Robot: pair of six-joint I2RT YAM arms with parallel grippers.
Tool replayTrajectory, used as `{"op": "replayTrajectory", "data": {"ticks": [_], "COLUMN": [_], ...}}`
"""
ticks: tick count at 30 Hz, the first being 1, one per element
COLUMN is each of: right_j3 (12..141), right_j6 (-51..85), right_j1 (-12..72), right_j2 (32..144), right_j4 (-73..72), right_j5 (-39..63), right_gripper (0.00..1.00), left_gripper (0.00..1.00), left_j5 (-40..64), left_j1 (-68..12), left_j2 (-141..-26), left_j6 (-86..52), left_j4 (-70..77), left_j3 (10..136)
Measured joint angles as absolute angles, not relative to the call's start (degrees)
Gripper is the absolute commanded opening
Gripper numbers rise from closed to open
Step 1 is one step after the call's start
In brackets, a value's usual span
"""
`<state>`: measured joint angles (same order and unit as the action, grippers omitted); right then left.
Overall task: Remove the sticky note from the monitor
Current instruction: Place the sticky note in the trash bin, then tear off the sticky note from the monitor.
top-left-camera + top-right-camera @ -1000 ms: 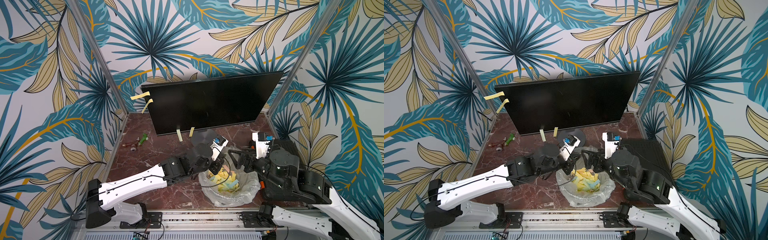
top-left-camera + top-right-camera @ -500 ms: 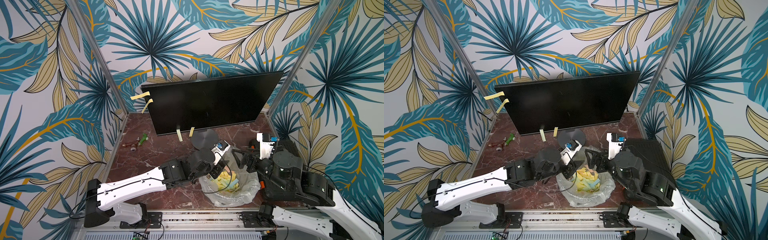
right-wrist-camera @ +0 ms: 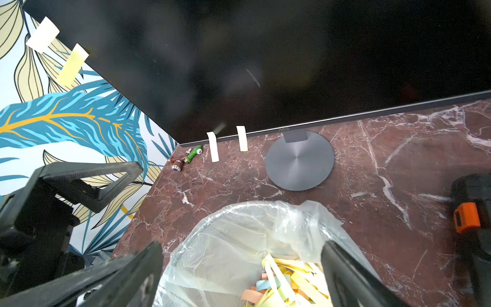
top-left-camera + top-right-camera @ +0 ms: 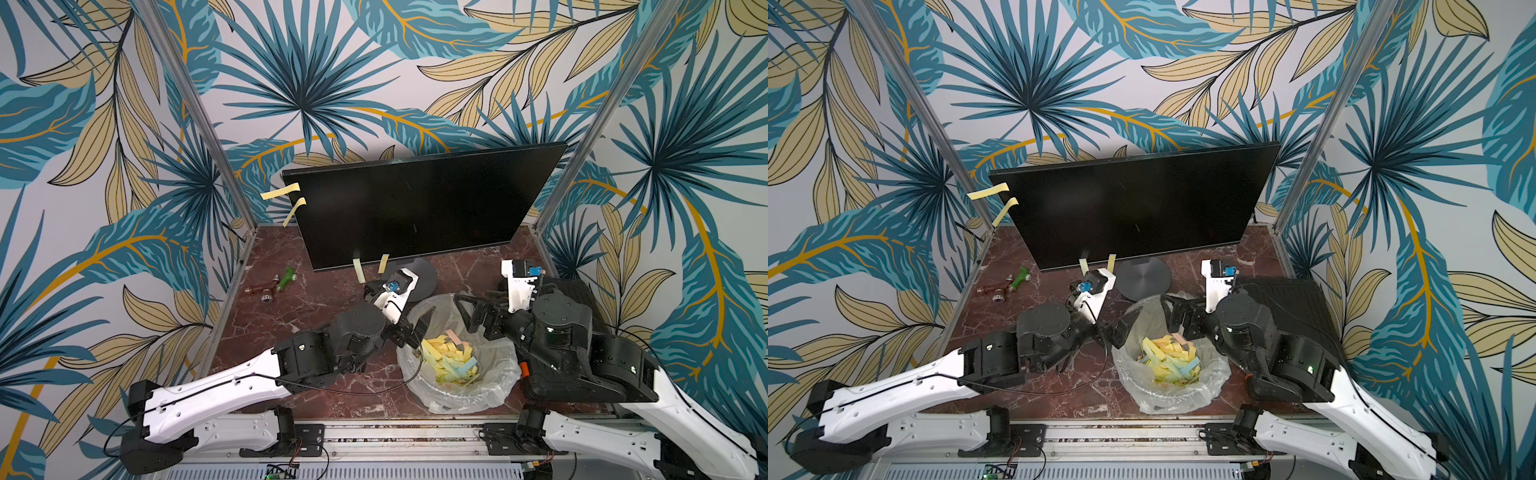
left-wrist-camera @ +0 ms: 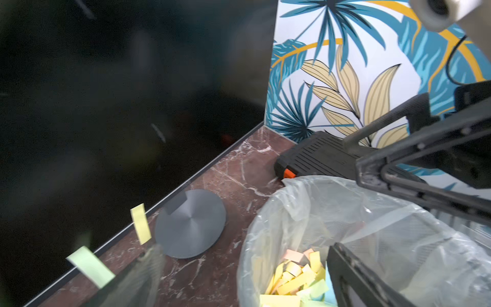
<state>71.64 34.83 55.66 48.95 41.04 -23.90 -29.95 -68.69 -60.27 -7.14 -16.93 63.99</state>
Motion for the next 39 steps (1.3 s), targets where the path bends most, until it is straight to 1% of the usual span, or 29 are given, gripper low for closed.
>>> {"op": "replayTrajectory", "data": {"ticks": [3,5,10,16,20,29,39], "right_j3": [72.77,73.56,76.34,79.61,82.08,87.02,90.41], "right_j6": [34.06,33.54,32.29,31.73,31.48,31.51,31.94], "right_j1": [55.66,55.66,55.66,55.7,55.72,55.86,57.17], "right_j2": [51.59,53.47,58.7,65.28,69.67,75.92,80.97], "right_j4": [39.33,38.13,34.7,30.24,28.08,23.94,20.8], "right_j5": [-22.24,-20.84,-16.8,-11.25,-7.7,-2.0,1.34], "right_gripper": [0.96,0.96,0.96,0.96,0.95,0.94,0.94], "left_gripper": [1.0,1.0,1.0,1.0,1.0,1.0,1.0], "left_j5": [-32.93,-34.35,-36.03,-33.91,-30.2,-17.45,-3.07], "left_j1": [-67.09,-64.6,-56.21,-44.18,-36.27,-20.29,-8.69], "left_j2": [-56.71,-53.67,-43.62,-35.4,-34.89,-37.69,-40.75], "left_j6": [-6.9,-7.2,-8.58,-9.78,-9.93,-12.1,-15.11], "left_j4": [-16.32,-15.97,-14.9,-13.89,-13.13,-11.7,-6.76], "left_j3": [60.42,57.63,50.37,47.35,47.55,48.31,50.48]}}
